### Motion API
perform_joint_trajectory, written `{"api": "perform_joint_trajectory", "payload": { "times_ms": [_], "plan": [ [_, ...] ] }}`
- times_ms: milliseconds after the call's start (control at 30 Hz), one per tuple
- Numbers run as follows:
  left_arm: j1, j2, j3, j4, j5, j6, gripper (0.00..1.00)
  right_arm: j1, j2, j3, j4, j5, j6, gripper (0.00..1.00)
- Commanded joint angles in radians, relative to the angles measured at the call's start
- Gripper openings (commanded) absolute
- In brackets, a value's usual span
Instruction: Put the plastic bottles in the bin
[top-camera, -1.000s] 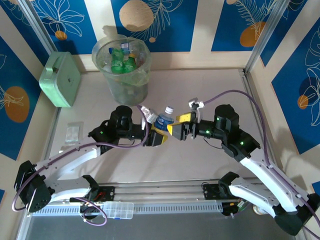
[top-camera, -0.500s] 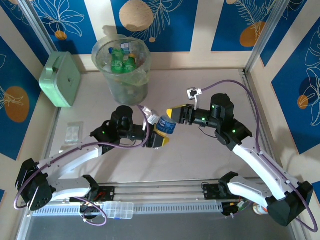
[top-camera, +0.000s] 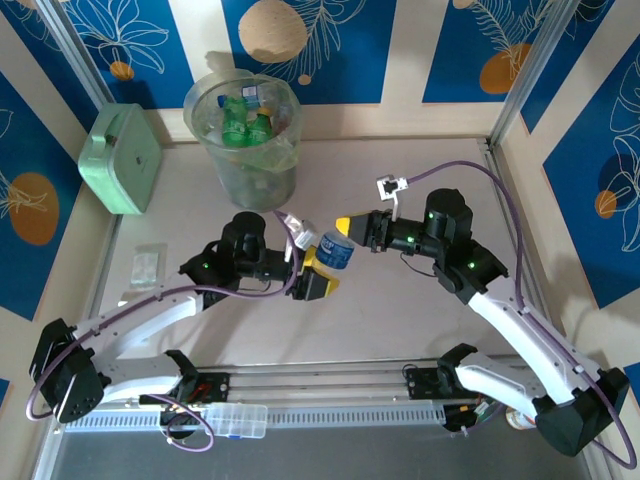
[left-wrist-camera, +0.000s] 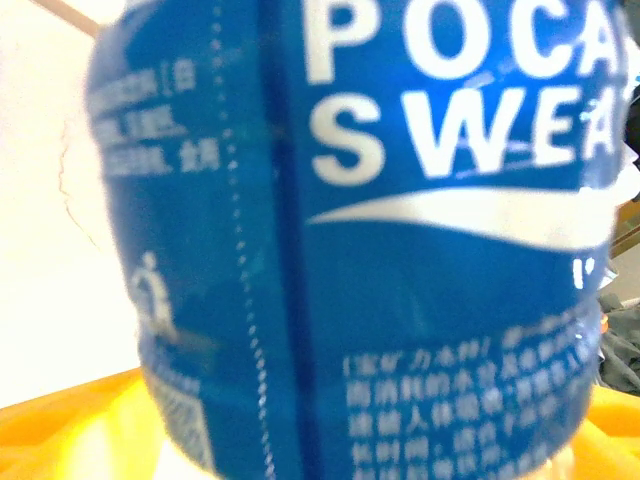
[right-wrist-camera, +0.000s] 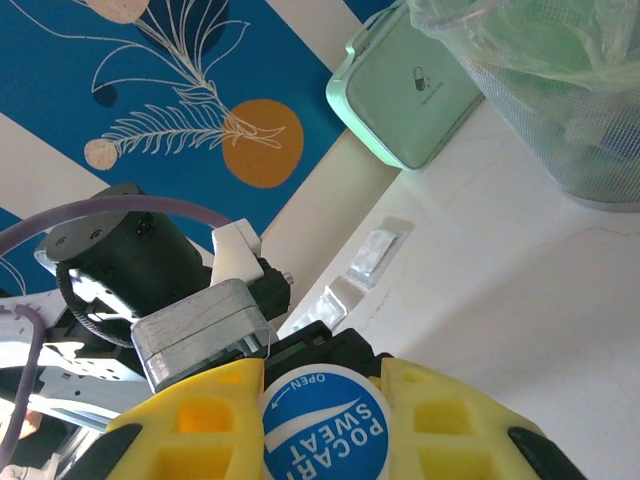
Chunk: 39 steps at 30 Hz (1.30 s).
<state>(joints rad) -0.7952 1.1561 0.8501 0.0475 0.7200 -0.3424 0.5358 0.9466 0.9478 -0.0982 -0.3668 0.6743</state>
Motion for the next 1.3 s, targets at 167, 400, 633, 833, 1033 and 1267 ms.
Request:
{"api": "perform_joint_trajectory", "payload": {
  "times_ms": [167,400,633,833,1033,1267],
  "plan": [
    [-0.006,-0.02,0.059,-0.023,-0.046,0.043,0.88,-0.005,-0.024,-0.043,0.012,-0.01,0.029,0.08],
    [-0.006,0.044,0.119,-0.043,-0.042,0.039,0.86,-0.005,-0.032,-0.063,0.024,-0.009,0.039,0.08],
    [-0.006,0.077,0.144,-0.038,0.007,0.028,0.62,-0.011,-0.049,-0.067,0.017,0.005,0.038,0.08],
    [-0.004,0.066,0.156,-0.062,-0.028,0.034,0.56,-0.019,-0.061,-0.058,-0.005,0.016,0.026,0.68],
    [0.006,0.063,0.222,-0.13,-0.171,0.027,0.42,-0.037,-0.119,0.018,-0.14,0.111,-0.041,0.99],
    [0.137,0.141,0.484,-0.309,-0.371,-0.013,0.0,-0.062,-0.188,0.055,-0.244,0.204,-0.075,0.98]
  ]
}}
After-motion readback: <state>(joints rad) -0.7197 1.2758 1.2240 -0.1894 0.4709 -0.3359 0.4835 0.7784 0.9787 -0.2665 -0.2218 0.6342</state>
